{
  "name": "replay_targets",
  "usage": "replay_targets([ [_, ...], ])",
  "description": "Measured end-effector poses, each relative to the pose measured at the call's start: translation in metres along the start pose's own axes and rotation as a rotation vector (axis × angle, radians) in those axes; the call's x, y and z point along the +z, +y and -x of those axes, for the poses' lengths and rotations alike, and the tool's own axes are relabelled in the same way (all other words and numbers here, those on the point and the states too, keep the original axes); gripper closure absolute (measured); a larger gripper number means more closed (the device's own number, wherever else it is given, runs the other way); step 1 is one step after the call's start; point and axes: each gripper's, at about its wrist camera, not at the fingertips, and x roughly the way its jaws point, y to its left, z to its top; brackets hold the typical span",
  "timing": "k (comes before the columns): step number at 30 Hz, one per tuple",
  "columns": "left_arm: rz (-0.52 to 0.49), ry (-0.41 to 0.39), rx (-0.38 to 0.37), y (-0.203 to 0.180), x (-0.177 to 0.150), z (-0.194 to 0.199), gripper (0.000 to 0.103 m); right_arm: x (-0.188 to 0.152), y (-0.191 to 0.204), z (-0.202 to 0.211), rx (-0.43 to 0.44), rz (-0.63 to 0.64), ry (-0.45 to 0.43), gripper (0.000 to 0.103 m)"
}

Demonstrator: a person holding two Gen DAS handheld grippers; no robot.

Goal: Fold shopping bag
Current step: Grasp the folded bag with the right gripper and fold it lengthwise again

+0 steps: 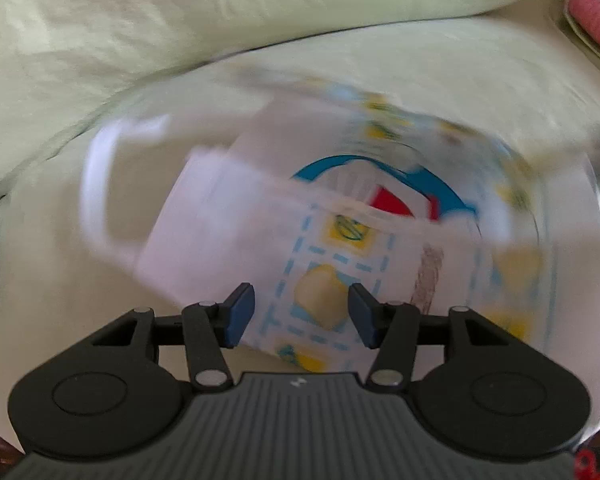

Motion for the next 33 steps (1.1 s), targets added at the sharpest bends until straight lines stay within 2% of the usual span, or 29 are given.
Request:
replay_targets([
  [4, 0.007, -0.034, -0.024, 0.011, -0.002, 0.007, 0.045, 0.003, 0.058, 0.006, 0.024, 0.023, 0.017, 0.088],
  [6, -0.009, -0.029, -0.008, 0.01, -0.007, 0.008, 0.045, 0.006, 0.074, 0.002, 0.059, 0.02, 0.019, 0.087],
  [9, 0.004, -0.017, -0.005, 0.012, -0.015, 0.01, 0.046, 0.009, 0.077, -0.005, 0.095, 0.012, 0.043, 0.087],
  [12, 0.027, -0.06, -0.077, 0.014, -0.016, 0.025, 0.046, 0.014, 0.072, -0.009, 0.143, 0.029, 0.056, 0.086],
  [13, 0.002, -0.082, -0.1, 0.01, -0.016, 0.027, 0.046, 0.015, 0.071, -0.01, 0.155, 0.028, 0.058, 0.086],
  [17, -0.113, -0.092, -0.103, -0.015, -0.021, 0.019, 0.046, 0.02, 0.071, -0.013, 0.185, 0.032, 0.065, 0.085],
  [22, -0.146, -0.075, -0.127, -0.017, -0.024, 0.007, 0.045, 0.023, 0.075, -0.014, 0.208, 0.022, 0.046, 0.077],
  [24, -0.144, -0.069, -0.142, -0.014, -0.021, 0.006, 0.044, 0.026, 0.065, -0.008, 0.234, 0.005, 0.023, 0.076],
  [25, -0.145, -0.068, -0.145, -0.012, -0.021, 0.005, 0.044, 0.029, 0.051, 0.001, 0.27, -0.038, -0.012, 0.072],
  [29, -0.145, -0.076, -0.148, -0.01, -0.023, 0.006, 0.044, 0.035, 0.002, 0.032, 0.365, -0.184, -0.147, 0.073],
  [31, -0.138, -0.08, -0.153, -0.009, -0.024, 0.007, 0.044, 0.031, -0.02, 0.026, 0.361, -0.254, -0.16, 0.074],
  [32, -0.136, -0.083, -0.154, -0.007, -0.024, 0.007, 0.044, 0.029, -0.025, 0.017, 0.347, -0.268, -0.143, 0.075],
  [33, -0.139, -0.087, -0.155, -0.005, -0.023, 0.007, 0.044, 0.026, -0.023, 0.003, 0.34, -0.26, -0.108, 0.081],
])
